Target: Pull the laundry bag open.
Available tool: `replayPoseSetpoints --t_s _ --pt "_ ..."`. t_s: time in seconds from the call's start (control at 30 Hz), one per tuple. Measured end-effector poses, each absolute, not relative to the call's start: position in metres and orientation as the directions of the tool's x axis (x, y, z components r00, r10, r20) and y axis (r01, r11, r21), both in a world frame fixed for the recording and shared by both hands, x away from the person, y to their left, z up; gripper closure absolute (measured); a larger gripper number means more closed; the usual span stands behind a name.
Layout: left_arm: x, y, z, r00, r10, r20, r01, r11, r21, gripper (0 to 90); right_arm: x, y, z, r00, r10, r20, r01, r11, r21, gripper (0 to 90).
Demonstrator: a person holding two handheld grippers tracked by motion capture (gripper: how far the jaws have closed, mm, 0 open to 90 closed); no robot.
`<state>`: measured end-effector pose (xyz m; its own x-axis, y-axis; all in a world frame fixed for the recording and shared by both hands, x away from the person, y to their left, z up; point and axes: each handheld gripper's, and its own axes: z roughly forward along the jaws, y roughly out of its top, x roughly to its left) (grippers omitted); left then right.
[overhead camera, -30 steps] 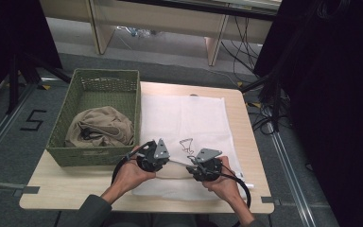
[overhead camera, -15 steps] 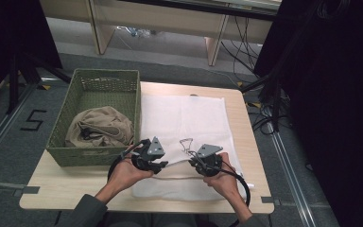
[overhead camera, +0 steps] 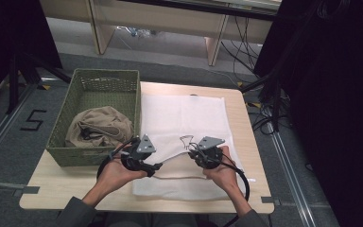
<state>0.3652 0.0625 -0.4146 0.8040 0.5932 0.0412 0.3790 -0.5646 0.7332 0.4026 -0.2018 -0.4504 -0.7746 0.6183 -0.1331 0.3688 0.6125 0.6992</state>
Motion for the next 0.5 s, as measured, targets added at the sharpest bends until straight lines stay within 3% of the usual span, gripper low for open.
replayPoseSetpoints --t_s 0.5 --pt "0.372 0.099 -0.388 0.750 0.660 0.035 0.413 -0.509 0.755 36.2 0.402 -0.205 -0.435 -0.777 0.621 -0.099 0.376 0.584 0.719 86.5"
